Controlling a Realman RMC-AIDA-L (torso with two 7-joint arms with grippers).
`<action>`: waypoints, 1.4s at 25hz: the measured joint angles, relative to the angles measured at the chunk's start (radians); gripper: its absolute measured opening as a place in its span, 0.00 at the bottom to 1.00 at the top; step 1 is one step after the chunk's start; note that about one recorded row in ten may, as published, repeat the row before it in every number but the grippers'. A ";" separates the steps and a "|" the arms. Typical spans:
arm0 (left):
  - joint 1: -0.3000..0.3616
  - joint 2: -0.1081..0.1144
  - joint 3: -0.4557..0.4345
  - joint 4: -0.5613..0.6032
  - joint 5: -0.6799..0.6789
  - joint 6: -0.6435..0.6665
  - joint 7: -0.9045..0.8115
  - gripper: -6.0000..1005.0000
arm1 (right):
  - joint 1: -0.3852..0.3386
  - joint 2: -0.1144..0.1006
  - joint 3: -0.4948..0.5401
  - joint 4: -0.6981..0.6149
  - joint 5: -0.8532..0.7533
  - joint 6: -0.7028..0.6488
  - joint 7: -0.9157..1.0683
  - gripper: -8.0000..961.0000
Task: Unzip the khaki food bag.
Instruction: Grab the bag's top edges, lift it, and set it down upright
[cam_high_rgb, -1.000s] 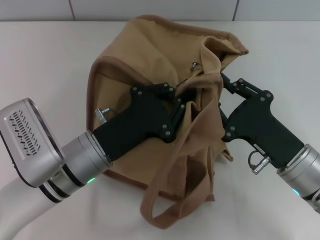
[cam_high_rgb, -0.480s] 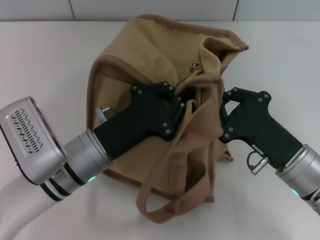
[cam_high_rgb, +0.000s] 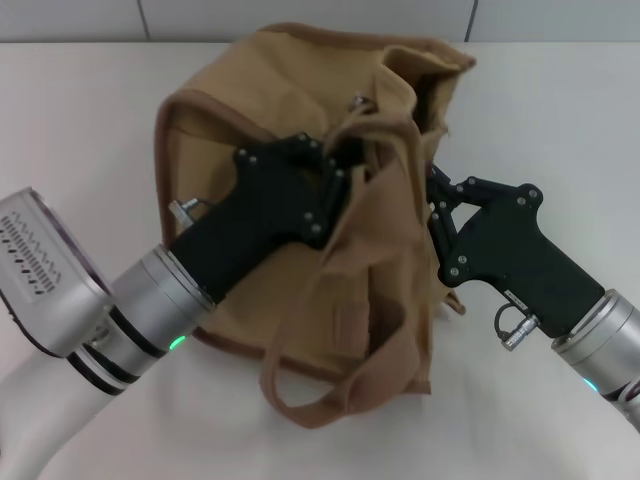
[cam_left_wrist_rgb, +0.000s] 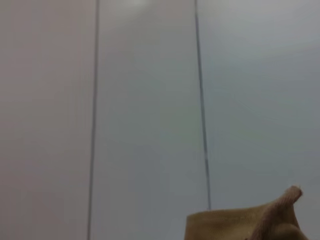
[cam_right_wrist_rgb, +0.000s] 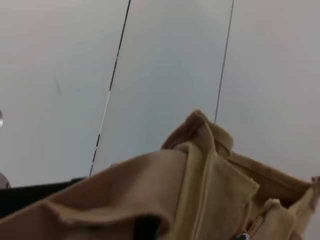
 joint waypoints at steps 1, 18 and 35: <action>0.004 0.000 -0.013 -0.003 0.000 0.002 0.000 0.09 | 0.000 0.000 0.000 0.000 0.000 0.002 0.000 0.01; 0.158 0.000 -0.319 -0.002 -0.009 0.107 -0.064 0.10 | -0.015 0.000 -0.004 -0.009 0.000 0.015 0.000 0.01; 0.195 0.001 -0.371 0.025 -0.008 0.100 -0.097 0.10 | -0.025 0.000 0.026 -0.014 0.005 0.049 0.000 0.03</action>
